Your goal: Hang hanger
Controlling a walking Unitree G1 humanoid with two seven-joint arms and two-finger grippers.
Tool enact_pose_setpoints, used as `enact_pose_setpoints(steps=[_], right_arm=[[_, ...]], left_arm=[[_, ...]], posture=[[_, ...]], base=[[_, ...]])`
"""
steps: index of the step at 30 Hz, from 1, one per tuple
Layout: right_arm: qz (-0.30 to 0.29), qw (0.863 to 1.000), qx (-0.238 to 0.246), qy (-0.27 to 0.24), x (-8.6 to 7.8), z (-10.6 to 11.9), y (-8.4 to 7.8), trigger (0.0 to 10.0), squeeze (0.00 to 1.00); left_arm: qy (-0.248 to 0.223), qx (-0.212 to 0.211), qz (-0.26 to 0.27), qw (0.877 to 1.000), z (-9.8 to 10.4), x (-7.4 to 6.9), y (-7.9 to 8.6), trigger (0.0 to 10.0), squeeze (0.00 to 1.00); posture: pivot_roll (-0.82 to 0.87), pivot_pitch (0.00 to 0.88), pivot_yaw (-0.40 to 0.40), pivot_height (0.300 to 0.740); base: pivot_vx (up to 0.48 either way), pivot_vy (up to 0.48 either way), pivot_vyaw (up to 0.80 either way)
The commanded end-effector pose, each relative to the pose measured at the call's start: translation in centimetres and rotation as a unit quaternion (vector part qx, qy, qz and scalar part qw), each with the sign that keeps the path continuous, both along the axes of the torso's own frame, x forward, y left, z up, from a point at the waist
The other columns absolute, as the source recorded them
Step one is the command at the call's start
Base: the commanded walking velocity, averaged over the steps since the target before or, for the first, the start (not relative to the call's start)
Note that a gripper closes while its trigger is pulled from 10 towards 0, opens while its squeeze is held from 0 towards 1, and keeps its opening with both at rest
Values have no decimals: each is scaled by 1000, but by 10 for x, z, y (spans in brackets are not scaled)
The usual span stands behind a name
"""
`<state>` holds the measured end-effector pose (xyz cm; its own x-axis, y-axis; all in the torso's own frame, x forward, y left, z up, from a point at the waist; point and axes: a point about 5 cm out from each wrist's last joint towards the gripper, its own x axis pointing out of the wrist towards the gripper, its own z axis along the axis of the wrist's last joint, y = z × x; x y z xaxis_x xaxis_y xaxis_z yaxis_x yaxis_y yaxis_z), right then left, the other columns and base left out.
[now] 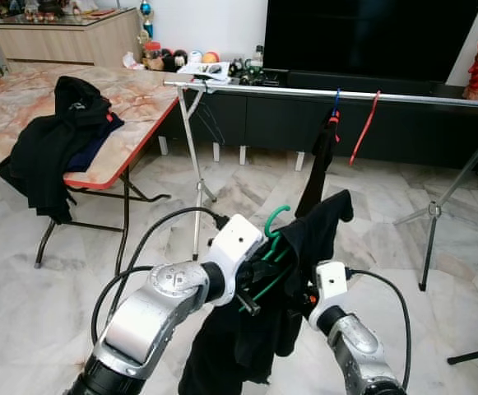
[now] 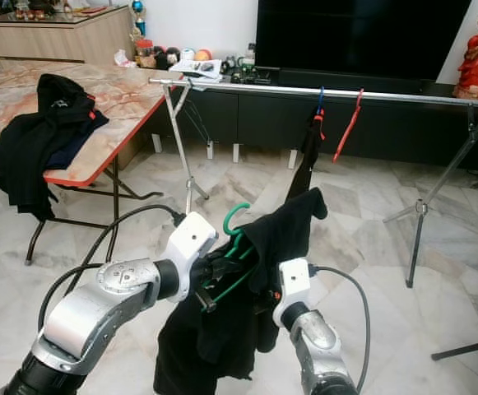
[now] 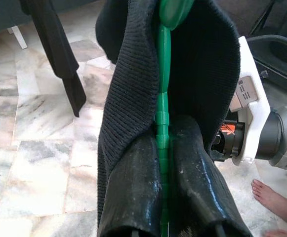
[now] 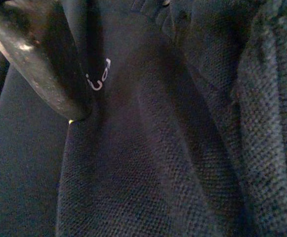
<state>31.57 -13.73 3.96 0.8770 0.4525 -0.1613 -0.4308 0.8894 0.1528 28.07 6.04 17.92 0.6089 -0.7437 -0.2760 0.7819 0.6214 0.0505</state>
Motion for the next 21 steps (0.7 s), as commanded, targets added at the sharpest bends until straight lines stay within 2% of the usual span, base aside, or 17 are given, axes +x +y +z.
enact_pose_setpoints(steps=[1,4,5,6,7,8,11,13,14,16,21], right_arm=[[-9,1000,5,-6,3,3,-1,0,0],[-12,1000,3,-5,2,2,-2,0,0],[-14,1000,-1,-5,2,2,-2,431,0],[-22,1000,-7,-1,1,0,-4,6353,0],[-25,1000,-9,1,0,-1,-4,6353,0],[-30,999,-10,7,-1,-4,-5,10000,0],[-32,999,-13,19,-8,-11,-7,10000,0],[-16,999,-18,39,-18,-22,-6,10000,0],[-16,999,-18,39,-18,-22,-6,10000,0],[2,998,-22,57,-28,-32,-6,10000,0],[14,997,-35,70,-36,-39,-8,10000,0]], left_arm=[[-10,-6,-12,1000,5,-4,-2,10000,0],[-8,-4,-12,1000,4,-5,-1,10000,0],[-7,-3,-11,1000,3,-5,-1,10000,0],[-5,1,-8,1000,1,-5,1,10000,0],[-4,3,-7,1000,0,-5,2,10000,0],[-4,4,-1,1000,-1,-4,3,10000,0],[-9,7,28,1000,-2,1,9,10000,0],[-15,6,71,997,-2,11,16,10000,0],[-15,6,71,997,-2,11,16,10000,0],[-19,-4,107,994,-1,18,21,10000,0],[-15,-6,105,994,-2,17,23,10000,0]], posture=[[198,19,-41,740],[198,19,-41,740],[196,22,-41,740],[196,22,-41,740],[196,22,-41,740],[195,24,-41,740],[193,24,-41,740],[193,24,-41,740],[193,24,-41,740],[189,26,-39,740],[186,26,-39,740]], base=[[0,0,0],[0,0,0],[0,0,0],[0,0,0],[0,0,0],[0,0,0],[0,0,0],[0,0,0],[0,0,0],[0,0,0],[0,0,0]])
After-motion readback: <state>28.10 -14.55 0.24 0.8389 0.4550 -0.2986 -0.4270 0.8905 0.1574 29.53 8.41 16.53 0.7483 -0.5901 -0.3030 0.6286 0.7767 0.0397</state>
